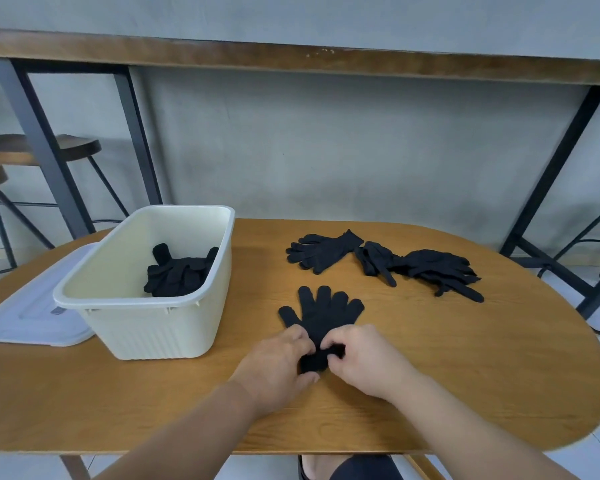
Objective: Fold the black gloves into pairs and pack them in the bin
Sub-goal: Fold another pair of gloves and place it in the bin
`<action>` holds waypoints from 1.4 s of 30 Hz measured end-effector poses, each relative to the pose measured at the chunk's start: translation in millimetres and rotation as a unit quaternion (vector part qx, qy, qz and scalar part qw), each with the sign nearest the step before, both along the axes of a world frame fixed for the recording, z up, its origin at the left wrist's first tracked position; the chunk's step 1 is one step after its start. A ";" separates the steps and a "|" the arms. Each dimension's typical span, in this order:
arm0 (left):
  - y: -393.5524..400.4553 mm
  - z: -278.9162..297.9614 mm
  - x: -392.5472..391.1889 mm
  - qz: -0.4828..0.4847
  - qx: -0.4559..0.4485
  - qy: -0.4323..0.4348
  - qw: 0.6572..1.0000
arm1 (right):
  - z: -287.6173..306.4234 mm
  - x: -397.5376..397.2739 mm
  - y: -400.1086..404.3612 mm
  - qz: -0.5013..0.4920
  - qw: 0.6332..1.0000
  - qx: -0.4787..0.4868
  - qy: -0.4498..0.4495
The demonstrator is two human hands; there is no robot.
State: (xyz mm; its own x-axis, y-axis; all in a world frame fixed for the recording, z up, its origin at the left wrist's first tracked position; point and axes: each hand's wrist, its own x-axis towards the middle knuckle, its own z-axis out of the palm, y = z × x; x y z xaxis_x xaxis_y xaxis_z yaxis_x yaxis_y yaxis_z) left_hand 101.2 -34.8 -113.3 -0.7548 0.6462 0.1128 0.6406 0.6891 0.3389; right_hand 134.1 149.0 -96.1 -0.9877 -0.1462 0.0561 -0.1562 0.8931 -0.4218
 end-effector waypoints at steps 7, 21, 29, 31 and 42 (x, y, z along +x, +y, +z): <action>-3.2 -8.0 3.8 0.004 0.053 0.042 0.998 | -4.1 16.0 2.3 0.063 0.996 0.064 -0.018; 18.0 -2.7 -24.0 0.166 0.122 -0.127 0.970 | -8.4 -18.2 -0.6 -0.146 0.964 -0.201 -0.092; 28.8 -5.8 -36.7 0.198 0.081 -0.120 0.970 | -21.5 -35.4 -3.9 -0.196 0.972 -0.104 -0.072; 27.9 -8.0 -37.5 0.200 0.095 -0.108 0.969 | -21.8 -34.1 -4.3 -0.208 0.974 -0.071 -0.053; 9.6 -15.7 -24.7 0.043 0.004 0.081 0.996 | -18.6 -12.3 4.2 0.007 0.999 0.029 0.042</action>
State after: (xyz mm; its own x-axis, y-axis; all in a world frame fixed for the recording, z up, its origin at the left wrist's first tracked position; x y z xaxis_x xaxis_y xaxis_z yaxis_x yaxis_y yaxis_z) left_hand 76.4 -25.3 -129.0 -0.7782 0.5792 0.2427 0.6268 0.7409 0.2413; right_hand 121.8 153.2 -114.7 -0.9778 -0.1649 0.1294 -0.2010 0.9129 -0.3552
